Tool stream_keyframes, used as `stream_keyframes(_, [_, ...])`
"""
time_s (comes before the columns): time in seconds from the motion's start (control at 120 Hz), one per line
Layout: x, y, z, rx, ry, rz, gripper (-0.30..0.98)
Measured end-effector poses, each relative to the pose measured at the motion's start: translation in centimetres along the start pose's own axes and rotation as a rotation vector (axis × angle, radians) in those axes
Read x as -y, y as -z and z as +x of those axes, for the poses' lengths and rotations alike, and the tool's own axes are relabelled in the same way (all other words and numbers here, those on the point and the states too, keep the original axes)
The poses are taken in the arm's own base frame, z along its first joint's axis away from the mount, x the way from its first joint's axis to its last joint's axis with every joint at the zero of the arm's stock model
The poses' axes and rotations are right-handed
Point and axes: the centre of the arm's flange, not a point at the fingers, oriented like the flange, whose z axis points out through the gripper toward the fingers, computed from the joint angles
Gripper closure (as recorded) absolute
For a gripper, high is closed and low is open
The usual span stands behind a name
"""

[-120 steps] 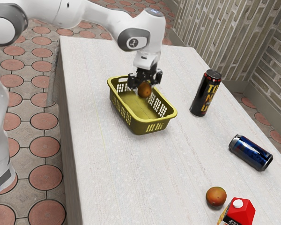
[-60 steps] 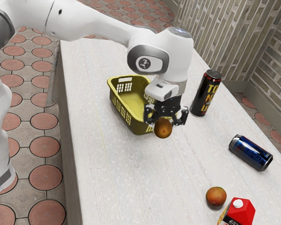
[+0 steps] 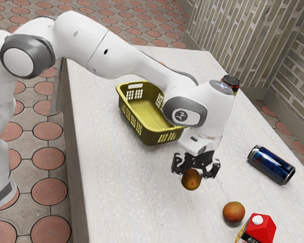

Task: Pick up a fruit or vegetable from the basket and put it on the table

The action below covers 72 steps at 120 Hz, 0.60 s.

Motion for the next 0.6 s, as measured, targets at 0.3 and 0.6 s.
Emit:
stream_keyframes(0.3, [0.5, -1.2, -2.4, 0.031, 0.026, -0.016, 0.06])
stream_keyframes(0.6, [-3.1, 13.6, -23.3, 0.050, 0.356, -0.059, 0.01])
